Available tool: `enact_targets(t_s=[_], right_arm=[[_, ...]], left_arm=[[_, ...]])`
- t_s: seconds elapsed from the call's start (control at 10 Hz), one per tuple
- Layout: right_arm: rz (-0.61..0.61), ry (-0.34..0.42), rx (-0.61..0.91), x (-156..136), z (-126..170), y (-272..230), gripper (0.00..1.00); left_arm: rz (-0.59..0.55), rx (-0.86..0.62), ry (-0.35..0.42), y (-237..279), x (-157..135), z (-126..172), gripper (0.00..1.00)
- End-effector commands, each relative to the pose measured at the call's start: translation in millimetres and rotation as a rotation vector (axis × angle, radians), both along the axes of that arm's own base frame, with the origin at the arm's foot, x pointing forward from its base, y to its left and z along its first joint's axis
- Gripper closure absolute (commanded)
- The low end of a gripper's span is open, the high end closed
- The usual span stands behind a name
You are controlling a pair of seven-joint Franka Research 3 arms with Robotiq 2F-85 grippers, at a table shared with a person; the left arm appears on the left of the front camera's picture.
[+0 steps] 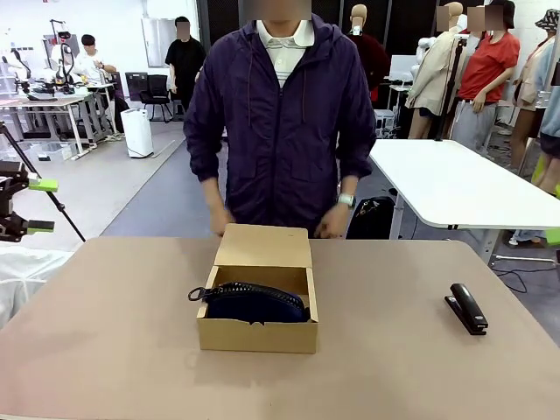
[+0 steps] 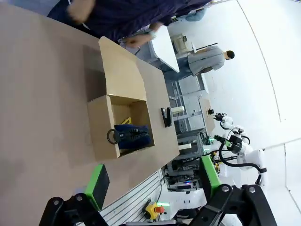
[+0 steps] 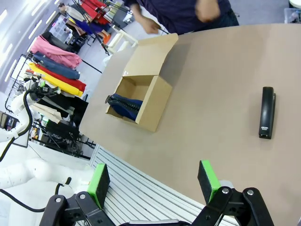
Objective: Pack the items into the box.
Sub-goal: Close the Mailer Box.
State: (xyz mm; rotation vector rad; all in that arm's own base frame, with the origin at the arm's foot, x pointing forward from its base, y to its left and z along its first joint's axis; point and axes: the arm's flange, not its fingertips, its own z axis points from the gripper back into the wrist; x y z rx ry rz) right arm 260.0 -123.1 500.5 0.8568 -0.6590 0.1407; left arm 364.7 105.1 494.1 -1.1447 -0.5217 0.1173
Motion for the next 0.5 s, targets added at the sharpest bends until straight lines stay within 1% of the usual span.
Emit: enact_targets(t_s=[0.0,0.4], right_arm=[[-0.005,-0.006,0.019,0.2,1.2,1.9,0.00],[-0.005,-0.006,0.019,0.2,1.2,1.9,0.00]], left_arm=[[-0.013,0.001,0.012,4.5,-3.8,-2.2,0.00],[-0.013,0.001,0.012,4.5,-3.8,-2.2,0.00]])
